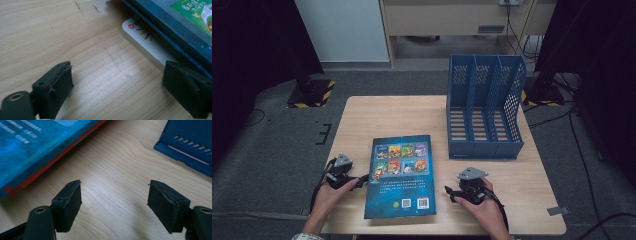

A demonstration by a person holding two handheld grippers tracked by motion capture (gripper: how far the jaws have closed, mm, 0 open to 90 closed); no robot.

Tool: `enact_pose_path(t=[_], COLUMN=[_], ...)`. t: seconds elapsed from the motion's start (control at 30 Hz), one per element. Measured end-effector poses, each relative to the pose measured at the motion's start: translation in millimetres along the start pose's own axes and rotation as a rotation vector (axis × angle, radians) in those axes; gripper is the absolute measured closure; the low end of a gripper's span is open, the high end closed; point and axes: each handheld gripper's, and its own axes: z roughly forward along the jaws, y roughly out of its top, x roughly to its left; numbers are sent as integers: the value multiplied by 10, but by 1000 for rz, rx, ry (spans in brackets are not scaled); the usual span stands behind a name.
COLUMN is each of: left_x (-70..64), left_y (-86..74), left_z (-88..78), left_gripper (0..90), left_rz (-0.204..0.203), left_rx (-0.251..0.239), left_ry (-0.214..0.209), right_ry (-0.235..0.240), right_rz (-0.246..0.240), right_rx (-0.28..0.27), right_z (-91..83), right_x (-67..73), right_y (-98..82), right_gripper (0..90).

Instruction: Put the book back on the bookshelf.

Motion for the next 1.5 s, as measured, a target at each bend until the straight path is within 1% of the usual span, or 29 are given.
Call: enact_pose_path(t=[0.03, 0.07, 0.1, 0.13, 0.17, 0.2, 0.27, 0.3, 0.43, 0.5, 0.53, 0.57, 0.6, 0.7, 0.73, 0.8, 0.83, 0.9, 0.97, 1.0, 1.07, 1.1, 1.13, 1.17, 1.23, 1.27, 1.3, 1.43, 1.5], left_x=[2, 9, 12, 17, 15, 9, 1, -22, -83, -137, -137, -176, -198, -241, -267, -308, -358, -380, -425, -451, -506, -561, -561, -595, -630, -644, -650, -652, -646], left_y=[0, 4, 9, 16, 29, 48, 61, 83, 116, 144, 144, 164, 173, 188, 197, 213, 226, 230, 234, 232, 219, 190, 190, 169, 153, 154, 166, 164, 161], left_z=[-3, -16, -30, -55, -85, -121, -146, -194, -260, -308, -308, -335, -347, -363, -373, -378, -372, -371, -371, -373, -378, -377, -377, -372, -361, -353, -337, -327, -322], left_gripper=[123, 123, 163, 163, 179, 197, 217, 227, 244, 263, 274, 283, 290, 300, 300, 315, 320, 324, 337, 337, 337, 331, 323, 312, 306, 304, 306, 316, 316], left_rz=[-5, -8, -19, -23, -32, -29, -34, -39, -24, -17, -17, -18, -20, -15, -3, 9, 17, 23, 27, 28, 33, 38, 38, 36, 47, 49, 49, 44, 36], left_rx=[-5, 0, -3, -7, -25, -36, -43, -57, -61, -71, -71, -77, -78, -76, -77, -78, -77, -70, -65, -66, -58, -51, -51, -44, -31, -30, -30, -30, -27], left_ry=[-1, -1, 1, -2, -10, -13, -18, -26, -41, -59, -59, -76, -83, -85, -84, -91, -96, -93, -95, -100, -105, -104, -104, -99, -96, -96, -97, -102, -107], right_ry=[5, 5, 23, 23, 33, 49, 52, 63, 91, 103, 107, 114, 124, 142, 149, 169, 178, 185, 202, 202, 221, 246, 246, 271, 279, 301, 310, 321, 319], right_rz=[0, 0, 5, 5, 5, -8, -15, -27, -34, -45, -44, -39, -36, -30, -25, -17, -19, -13, -9, -9, -8, 8, 8, 33, 45, 76, 91, 117, 116], right_rx=[-13, -13, -26, -26, -35, -58, -66, -79, -95, -104, -103, -107, -109, -111, -112, -120, -122, -124, -125, -125, -123, -115, -115, -100, -96, -89, -86, -74, -67], right_z=[-19, -19, -42, -42, -58, -93, -103, -126, -140, -139, -139, -138, -135, -120, -111, -73, -59, -43, 9, 9, 62, 127, 127, 216, 246, 306, 327, 393, 425], right_x=[7, 7, 14, 14, 24, 60, 75, 117, 170, 215, 222, 228, 231, 235, 236, 242, 244, 250, 253, 253, 235, 207, 207, 163, 152, 114, 99, 49, 49], right_y=[9, 9, 28, 28, 38, 61, 68, 87, 113, 134, 138, 142, 147, 162, 174, 232, 257, 281, 353, 353, 404, 434, 434, 465, 476, 507, 526, 575, 590], right_gripper=[301, 301, 330, 330, 351, 375, 378, 383, 378, 358, 350, 342, 334, 305, 290, 233, 212, 193, 146, 146, 131, 163, 163, 178, 178, 176, 171, 154, 148])
